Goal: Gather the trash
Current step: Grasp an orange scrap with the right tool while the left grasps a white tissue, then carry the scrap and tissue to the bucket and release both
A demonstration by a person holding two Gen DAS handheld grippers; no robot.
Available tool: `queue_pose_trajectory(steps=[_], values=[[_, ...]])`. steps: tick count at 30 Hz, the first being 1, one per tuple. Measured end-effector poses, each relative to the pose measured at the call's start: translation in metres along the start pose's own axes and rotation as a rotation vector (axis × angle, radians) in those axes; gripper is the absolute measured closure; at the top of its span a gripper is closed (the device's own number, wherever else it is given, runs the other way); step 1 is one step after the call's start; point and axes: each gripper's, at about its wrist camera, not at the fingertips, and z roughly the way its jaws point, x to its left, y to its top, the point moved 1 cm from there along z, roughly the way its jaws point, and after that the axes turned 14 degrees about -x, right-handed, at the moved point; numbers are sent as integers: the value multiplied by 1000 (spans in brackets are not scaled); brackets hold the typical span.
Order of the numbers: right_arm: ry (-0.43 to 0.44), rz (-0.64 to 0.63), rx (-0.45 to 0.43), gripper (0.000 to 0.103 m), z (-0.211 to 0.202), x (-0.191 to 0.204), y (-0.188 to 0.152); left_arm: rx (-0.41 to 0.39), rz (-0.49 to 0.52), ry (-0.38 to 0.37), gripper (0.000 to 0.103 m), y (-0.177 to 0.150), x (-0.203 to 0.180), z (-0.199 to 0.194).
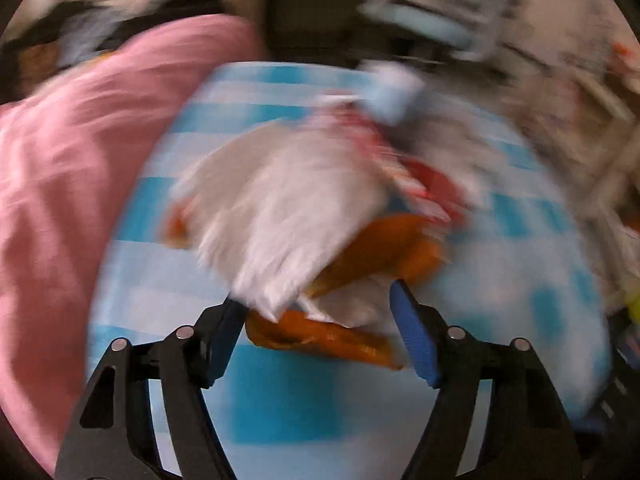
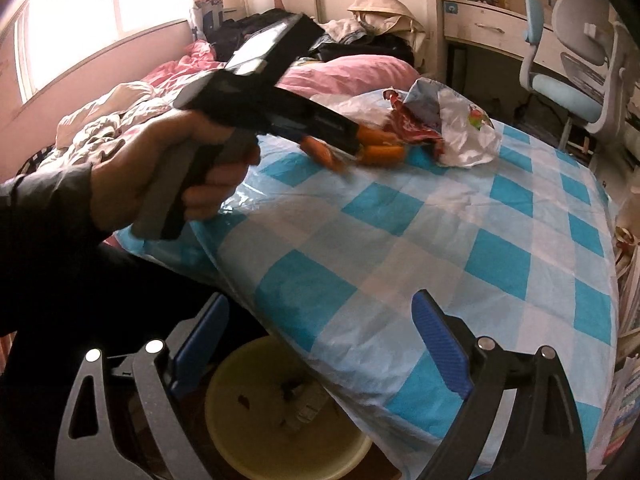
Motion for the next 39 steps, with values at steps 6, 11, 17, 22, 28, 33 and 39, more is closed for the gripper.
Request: queue_pose_trajectory(steps=[6, 11, 17, 22, 28, 33, 39], values=[[-13, 28, -6, 14, -4, -7, 0, 13, 17, -237, 34, -11, -28, -25], [-17, 70, -16, 14, -6, -14, 1, -57, -115, -125, 34, -18, -2, -48], [-27, 117, -28, 14, 3, -22, 8, -134, -257, 100, 34, -11, 31, -47], [-32, 135, -48, 14, 27, -26, 25, -154, -234, 126, 32, 8, 28, -28], [-13, 115, -12, 26, 63, -23, 43, -115, -163, 118, 49, 15, 11, -5], [-7, 127, 69, 60, 100, -25, 47, -118, -118, 107, 86, 12, 9, -8], [-26, 103, 91, 84, 97, -25, 44, -195, -233, 59, 97, 9, 29, -38]])
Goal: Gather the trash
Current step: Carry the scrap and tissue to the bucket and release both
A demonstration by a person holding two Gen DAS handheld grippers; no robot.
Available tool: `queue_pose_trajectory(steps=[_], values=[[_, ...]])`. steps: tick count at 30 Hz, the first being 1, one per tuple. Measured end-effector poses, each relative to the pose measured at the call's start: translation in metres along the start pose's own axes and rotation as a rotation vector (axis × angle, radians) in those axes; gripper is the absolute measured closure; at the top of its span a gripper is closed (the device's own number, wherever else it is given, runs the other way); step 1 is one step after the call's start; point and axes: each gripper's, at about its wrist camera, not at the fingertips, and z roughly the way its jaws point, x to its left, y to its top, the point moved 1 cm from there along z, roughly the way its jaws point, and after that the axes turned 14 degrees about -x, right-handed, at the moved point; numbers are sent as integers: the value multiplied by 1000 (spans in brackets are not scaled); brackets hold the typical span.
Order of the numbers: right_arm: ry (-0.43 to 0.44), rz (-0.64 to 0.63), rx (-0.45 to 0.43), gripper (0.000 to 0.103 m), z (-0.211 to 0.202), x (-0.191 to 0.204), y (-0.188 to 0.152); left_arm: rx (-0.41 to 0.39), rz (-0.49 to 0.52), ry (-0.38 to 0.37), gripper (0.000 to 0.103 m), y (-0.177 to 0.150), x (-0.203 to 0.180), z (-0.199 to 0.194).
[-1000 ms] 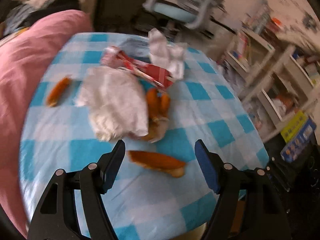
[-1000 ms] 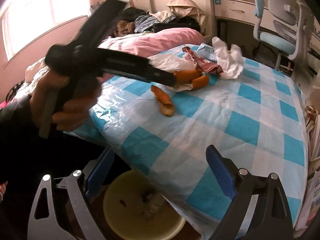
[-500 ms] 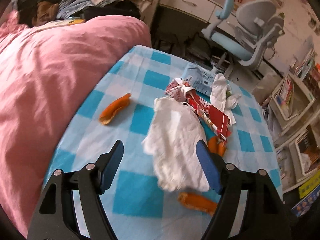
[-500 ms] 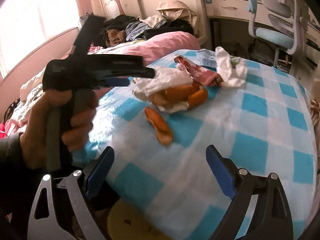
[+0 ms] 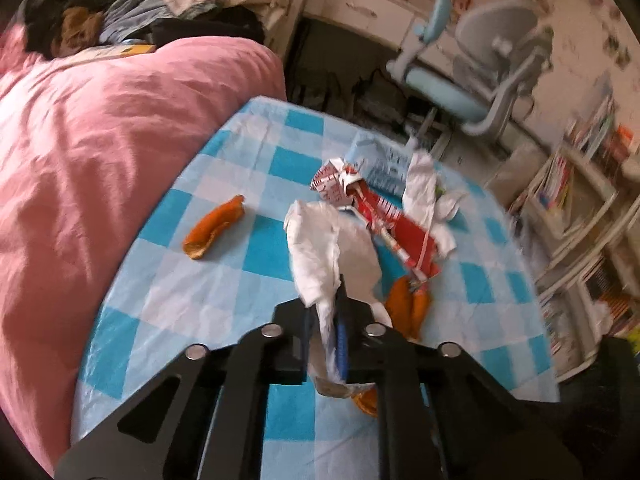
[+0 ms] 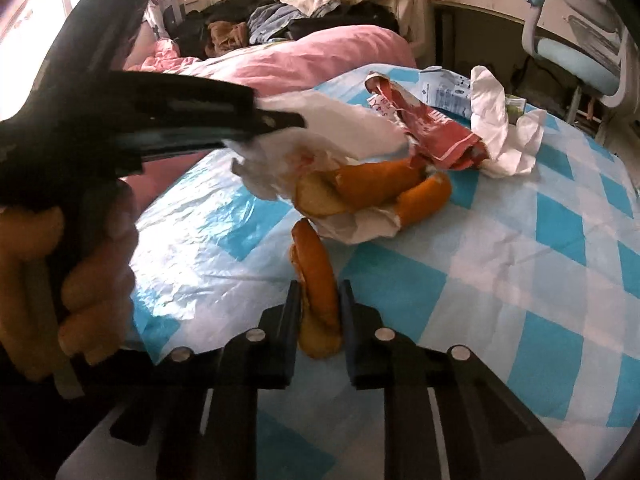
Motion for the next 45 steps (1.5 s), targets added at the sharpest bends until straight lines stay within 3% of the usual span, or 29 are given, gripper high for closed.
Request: queue_pose_trajectory(steps=[6, 10, 12, 13, 14, 16, 19, 24, 27, 28, 30, 32, 34, 39, 45], values=[[-8, -6, -9, 84, -29, -3, -12, -84, -85, -3, 97, -6, 27, -54], [-21, 16, -7, 84, -48, -6, -24, 7, -50, 107, 94, -26, 39, -58], [-37, 23, 2, 84, -53, -11, -31, 103, -36, 165, 76, -40, 45, -48], [-41, 31, 5, 84, -53, -13, -32, 104, -40, 183, 61, -41, 47, -50], [-45, 45, 7, 84, -54, -16, -34, 72, -37, 204, 42, -38, 48, -55], [-48, 63, 5, 84, -55, -20, -35, -8, -10, 269, 27, -32, 47, -68], [-45, 71, 5, 84, -55, -23, -37, -61, 27, 299, 23, -25, 41, -73], [-40, 69, -2, 82, -53, -23, -36, 24, 144, 288, 20, -24, 20, -38], [-41, 65, -4, 82, -53, -23, -36, 85, 117, 290, 21, -21, 25, -12], [-40, 65, -5, 82, -53, -22, -37, 105, 71, 275, 27, -20, 30, -6], [-38, 64, -6, 82, -54, -23, -37, 93, 11, 271, 44, -15, 39, -4], [-35, 63, -5, 82, -54, -23, -37, 95, -43, 248, 67, -14, 46, -4], [-32, 62, -4, 82, -53, -23, -36, 98, -153, 171, 86, -13, 59, -8], [-37, 46, -4, 82, -53, -21, -36, -21, -171, 140, 94, -6, 58, -33], [-37, 51, -5, 82, -53, -20, -36, -31, -172, 145, 95, -5, 59, -37]])
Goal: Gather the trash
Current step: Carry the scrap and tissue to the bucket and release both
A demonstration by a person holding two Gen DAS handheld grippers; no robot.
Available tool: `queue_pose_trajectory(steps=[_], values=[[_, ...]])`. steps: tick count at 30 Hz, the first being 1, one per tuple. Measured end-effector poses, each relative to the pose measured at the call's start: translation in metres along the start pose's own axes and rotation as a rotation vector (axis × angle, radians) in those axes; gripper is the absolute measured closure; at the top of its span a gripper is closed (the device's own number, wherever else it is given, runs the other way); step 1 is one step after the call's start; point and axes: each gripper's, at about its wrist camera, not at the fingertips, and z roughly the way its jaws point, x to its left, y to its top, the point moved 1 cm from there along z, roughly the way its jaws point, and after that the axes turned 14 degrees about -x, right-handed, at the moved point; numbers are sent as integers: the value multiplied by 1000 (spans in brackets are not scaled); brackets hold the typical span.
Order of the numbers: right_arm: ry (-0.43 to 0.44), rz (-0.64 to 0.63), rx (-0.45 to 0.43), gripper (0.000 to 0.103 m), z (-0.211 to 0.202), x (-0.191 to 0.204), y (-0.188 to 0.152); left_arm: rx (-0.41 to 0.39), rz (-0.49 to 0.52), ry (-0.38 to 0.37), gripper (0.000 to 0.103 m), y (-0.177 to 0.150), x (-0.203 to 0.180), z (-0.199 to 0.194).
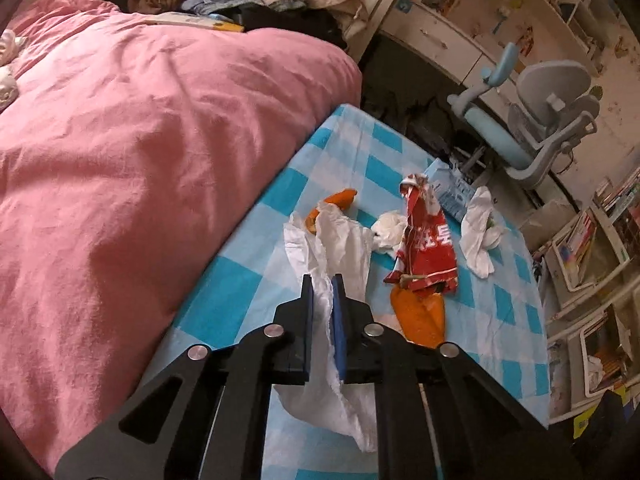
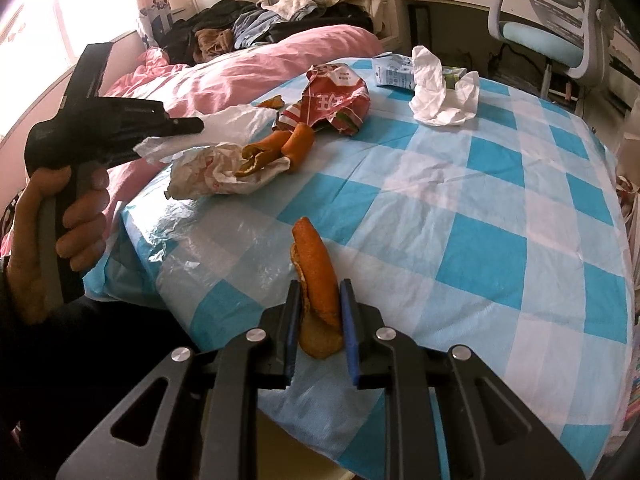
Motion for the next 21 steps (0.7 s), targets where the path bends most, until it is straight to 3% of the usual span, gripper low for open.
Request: queue_pose_trajectory(steps=[5, 9, 21], values=[[8, 5, -4, 84, -1, 0, 0, -125, -72, -83, 98, 17, 7, -36], [29, 32, -41, 84, -10, -2, 6, -165, -60, -113, 98, 20, 3, -60], [97, 52, -122, 84, -49, 15, 5, -100, 155, -180, 98, -37, -45, -121]])
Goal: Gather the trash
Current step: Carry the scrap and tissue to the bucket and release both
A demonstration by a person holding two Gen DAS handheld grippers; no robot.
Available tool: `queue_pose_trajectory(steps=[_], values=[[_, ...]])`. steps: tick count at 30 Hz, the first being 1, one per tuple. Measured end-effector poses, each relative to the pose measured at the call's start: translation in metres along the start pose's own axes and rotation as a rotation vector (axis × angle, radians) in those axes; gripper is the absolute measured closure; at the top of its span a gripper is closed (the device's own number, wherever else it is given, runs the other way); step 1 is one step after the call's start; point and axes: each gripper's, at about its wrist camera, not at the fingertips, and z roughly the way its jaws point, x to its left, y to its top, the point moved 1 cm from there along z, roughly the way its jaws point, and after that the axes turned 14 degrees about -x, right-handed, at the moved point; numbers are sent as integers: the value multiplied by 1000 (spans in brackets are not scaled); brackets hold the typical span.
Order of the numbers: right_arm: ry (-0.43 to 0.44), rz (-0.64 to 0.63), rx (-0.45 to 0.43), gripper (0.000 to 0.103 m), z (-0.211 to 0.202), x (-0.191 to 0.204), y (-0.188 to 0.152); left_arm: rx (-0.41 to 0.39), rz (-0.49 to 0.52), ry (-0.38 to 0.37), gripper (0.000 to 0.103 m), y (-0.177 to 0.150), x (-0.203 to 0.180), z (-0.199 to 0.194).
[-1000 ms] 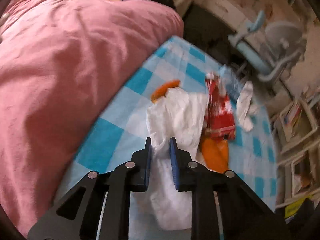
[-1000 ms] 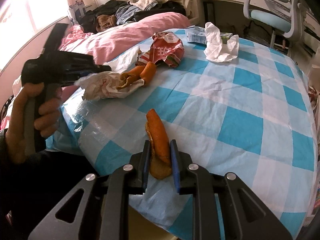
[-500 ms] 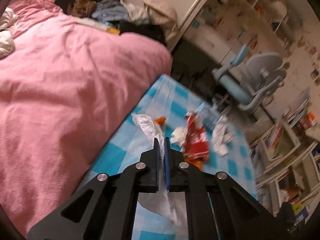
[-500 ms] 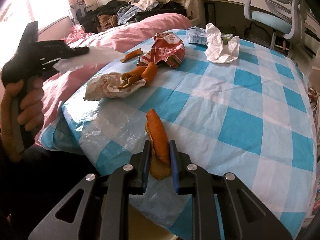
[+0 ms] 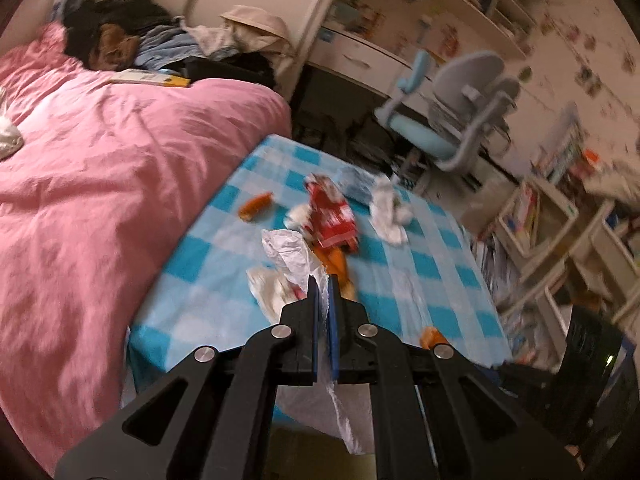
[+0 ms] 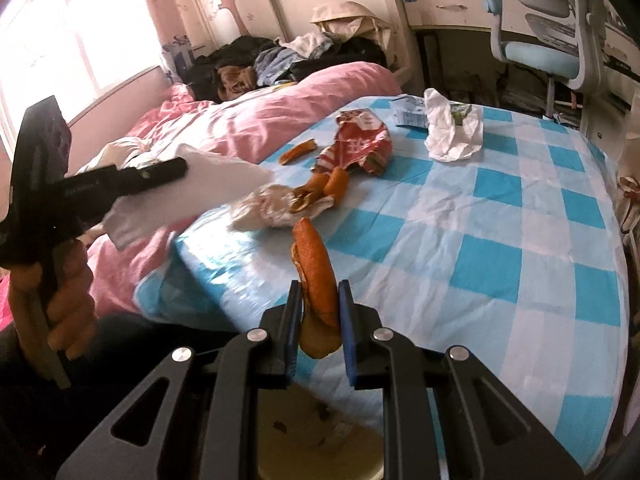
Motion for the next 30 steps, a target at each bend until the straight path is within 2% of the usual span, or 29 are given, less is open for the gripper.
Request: queue_pose_trajectory(steps=[8, 15, 25, 27, 30], values=[[38, -8, 52, 84, -29, 24, -33, 69, 123, -13, 98, -39, -36, -32], [40, -19, 136, 84, -38, 38, -68, 140, 168, -24, 98, -74, -49, -51], [3, -28, 189, 84, -39, 42, -90, 241, 207, -53, 98, -116, -66, -60], [-16, -16, 210, 81, -36, 37, -93, 265, 209, -47, 98, -122, -66, -58], [-46, 4, 228, 61, -34, 32, -98, 313, 218, -31, 98, -133, -61, -50]])
